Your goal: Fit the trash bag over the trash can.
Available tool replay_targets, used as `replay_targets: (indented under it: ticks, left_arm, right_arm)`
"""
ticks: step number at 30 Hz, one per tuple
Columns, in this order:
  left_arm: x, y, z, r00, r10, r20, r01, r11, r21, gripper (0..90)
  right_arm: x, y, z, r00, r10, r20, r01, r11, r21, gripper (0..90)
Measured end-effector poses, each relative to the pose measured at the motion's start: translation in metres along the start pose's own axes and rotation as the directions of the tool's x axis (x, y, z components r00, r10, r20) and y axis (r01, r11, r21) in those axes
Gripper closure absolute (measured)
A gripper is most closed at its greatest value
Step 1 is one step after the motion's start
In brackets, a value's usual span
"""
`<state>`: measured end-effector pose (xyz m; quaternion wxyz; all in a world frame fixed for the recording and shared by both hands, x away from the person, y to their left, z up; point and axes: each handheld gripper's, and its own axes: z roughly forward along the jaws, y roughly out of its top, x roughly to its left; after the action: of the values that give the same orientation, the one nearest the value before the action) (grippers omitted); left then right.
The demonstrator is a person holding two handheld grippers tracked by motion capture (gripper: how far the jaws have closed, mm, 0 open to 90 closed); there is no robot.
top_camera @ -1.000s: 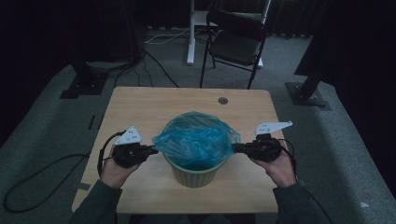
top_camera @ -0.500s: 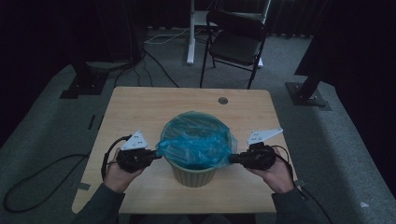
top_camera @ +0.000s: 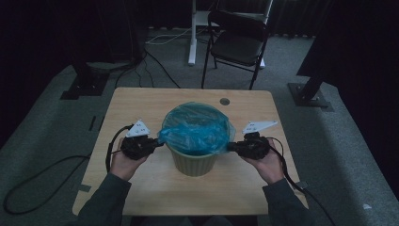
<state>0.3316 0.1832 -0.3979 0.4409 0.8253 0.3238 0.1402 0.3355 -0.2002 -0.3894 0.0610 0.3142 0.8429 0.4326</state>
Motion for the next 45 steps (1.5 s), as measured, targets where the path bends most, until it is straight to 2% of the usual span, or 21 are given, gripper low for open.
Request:
replay_targets:
  ticks: [5,7,10,11,16,17,19,27,29,34,37,39,40,41,42,43,44,45]
  left_arm:
    - [0.007,-0.003,-0.003,0.9993,-0.037,0.008,0.037,0.9992,-0.015,85.3]
    - [0.009,-0.006,-0.011,0.9988,-0.049,0.008,0.049,0.9986,-0.021,79.3]
    - [0.011,-0.009,-0.019,0.9981,-0.062,0.004,0.062,0.9977,-0.028,74.6]
    - [0.013,-0.011,-0.026,0.9970,-0.076,0.009,0.077,0.9961,-0.043,72.2]
    - [0.016,-0.010,-0.041,0.9958,-0.090,0.016,0.091,0.9929,-0.077,68.4]
    - [0.017,-0.008,-0.046,0.9956,-0.090,0.026,0.092,0.9918,-0.090,66.5]
    - [0.017,-0.006,-0.051,0.9953,-0.089,0.038,0.093,0.9905,-0.101,65.1]
    - [0.020,-0.004,-0.062,0.9931,-0.093,0.071,0.102,0.9868,-0.126,60.4]
    - [0.023,-0.002,-0.066,0.9922,-0.102,0.071,0.112,0.9830,-0.145,60.0]
    - [0.028,0.008,-0.065,0.9923,-0.103,0.068,0.113,0.9800,-0.163,58.1]
    - [0.034,0.021,-0.057,0.9907,-0.117,0.069,0.128,0.9767,-0.172,55.4]
    - [0.036,0.024,-0.053,0.9898,-0.123,0.072,0.134,0.9760,-0.172,54.1]
    - [0.038,0.027,-0.050,0.9887,-0.129,0.077,0.140,0.9758,-0.168,54.1]
    - [0.040,0.031,-0.041,0.9879,-0.143,0.060,0.151,0.9759,-0.158,51.9]
    - [0.040,0.031,-0.041,0.9879,-0.143,0.060,0.151,0.9759,-0.158,50.8]
    - [0.039,0.032,-0.031,0.9869,-0.153,0.052,0.159,0.9780,-0.136,50.8]
    - [0.039,0.032,-0.031,0.9869,-0.153,0.052,0.159,0.9780,-0.136,51.2]
    - [0.036,0.033,-0.023,0.9872,-0.152,0.047,0.157,0.9812,-0.113,52.8]
  right_arm:
    - [-0.003,0.001,0.003,0.9999,-0.002,0.015,0.002,1.000,0.005,83.5]
    - [-0.003,0.000,-0.004,0.9997,-0.008,0.022,0.008,1.000,0.008,74.7]
    - [-0.003,-0.001,-0.011,0.9996,-0.005,0.026,0.005,1.000,-0.003,70.8]
    - [-0.003,0.001,-0.017,0.9994,-0.003,0.033,0.003,1.000,-0.017,68.5]
    - [-0.005,0.006,-0.030,0.9995,0.007,0.032,-0.005,0.998,-0.061,65.9]
    - [-0.005,0.011,-0.034,0.9996,0.014,0.025,-0.011,0.996,-0.086,64.8]
    - [-0.005,0.015,-0.035,0.9998,0.012,0.018,-0.011,0.995,-0.098,64.1]
    - [-0.001,0.033,-0.028,0.9999,-0.006,0.011,0.007,0.995,-0.104,62.8]
    - [-0.002,0.037,-0.025,0.9999,-0.007,0.011,0.008,0.995,-0.101,62.7]
    - [-0.003,0.042,-0.020,1.0000,-0.002,0.005,0.002,0.995,-0.099,62.2]
    - [-0.006,0.046,-0.015,0.9997,0.018,-0.016,-0.019,0.994,-0.111,61.1]
    - [-0.008,0.048,-0.012,0.9994,0.028,-0.019,-0.030,0.994,-0.106,60.5]
    - [-0.008,0.048,-0.012,0.9994,0.028,-0.019,-0.030,0.994,-0.106,60.5]
    - [-0.010,0.048,-0.008,0.9993,0.032,-0.022,-0.034,0.995,-0.095,60.0]
    - [-0.010,0.048,-0.008,0.9993,0.032,-0.022,-0.034,0.995,-0.095,60.0]
    - [-0.011,0.049,-0.005,0.9991,0.034,-0.026,-0.036,0.996,-0.084,59.6]
    - [-0.011,0.049,-0.005,0.9991,0.034,-0.026,-0.036,0.996,-0.084,59.6]
    - [-0.011,0.049,-0.003,0.9988,0.037,-0.032,-0.039,0.996,-0.078,60.3]
